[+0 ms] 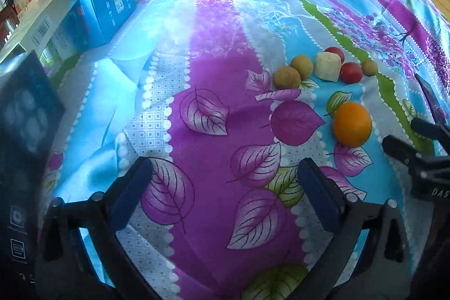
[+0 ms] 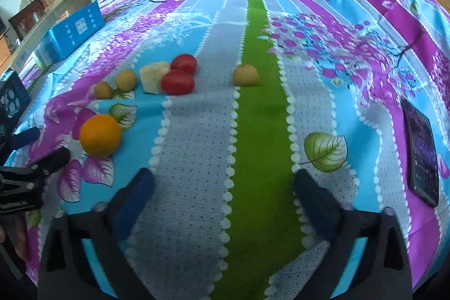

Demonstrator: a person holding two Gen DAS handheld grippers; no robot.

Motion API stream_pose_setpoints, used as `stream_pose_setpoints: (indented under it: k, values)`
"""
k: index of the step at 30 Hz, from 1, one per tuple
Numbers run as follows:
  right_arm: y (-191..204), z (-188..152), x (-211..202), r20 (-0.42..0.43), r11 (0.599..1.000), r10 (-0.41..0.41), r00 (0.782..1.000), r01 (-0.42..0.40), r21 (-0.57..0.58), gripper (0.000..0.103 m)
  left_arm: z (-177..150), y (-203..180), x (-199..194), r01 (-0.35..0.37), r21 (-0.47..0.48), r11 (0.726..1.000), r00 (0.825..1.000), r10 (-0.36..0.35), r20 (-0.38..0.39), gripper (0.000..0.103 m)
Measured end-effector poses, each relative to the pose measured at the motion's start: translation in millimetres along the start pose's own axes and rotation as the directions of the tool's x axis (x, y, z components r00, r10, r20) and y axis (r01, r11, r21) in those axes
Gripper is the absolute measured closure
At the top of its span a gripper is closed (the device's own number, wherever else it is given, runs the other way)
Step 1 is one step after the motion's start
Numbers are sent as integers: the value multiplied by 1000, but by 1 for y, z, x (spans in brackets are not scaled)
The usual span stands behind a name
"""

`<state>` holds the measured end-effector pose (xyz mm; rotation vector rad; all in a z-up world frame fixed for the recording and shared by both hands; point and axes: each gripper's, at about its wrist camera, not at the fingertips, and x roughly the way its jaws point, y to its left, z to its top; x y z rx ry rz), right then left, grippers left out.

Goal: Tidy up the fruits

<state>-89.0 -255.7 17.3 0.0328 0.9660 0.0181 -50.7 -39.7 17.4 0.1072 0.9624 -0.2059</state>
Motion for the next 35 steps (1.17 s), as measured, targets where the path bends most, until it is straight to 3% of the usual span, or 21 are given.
stream_pose_setpoints:
  k: [35]
  values:
    - [-3, -5, 2, 39, 1000, 22, 999, -23, 19, 0, -2, -2, 1, -17, -3, 1000, 999, 17, 29, 0]
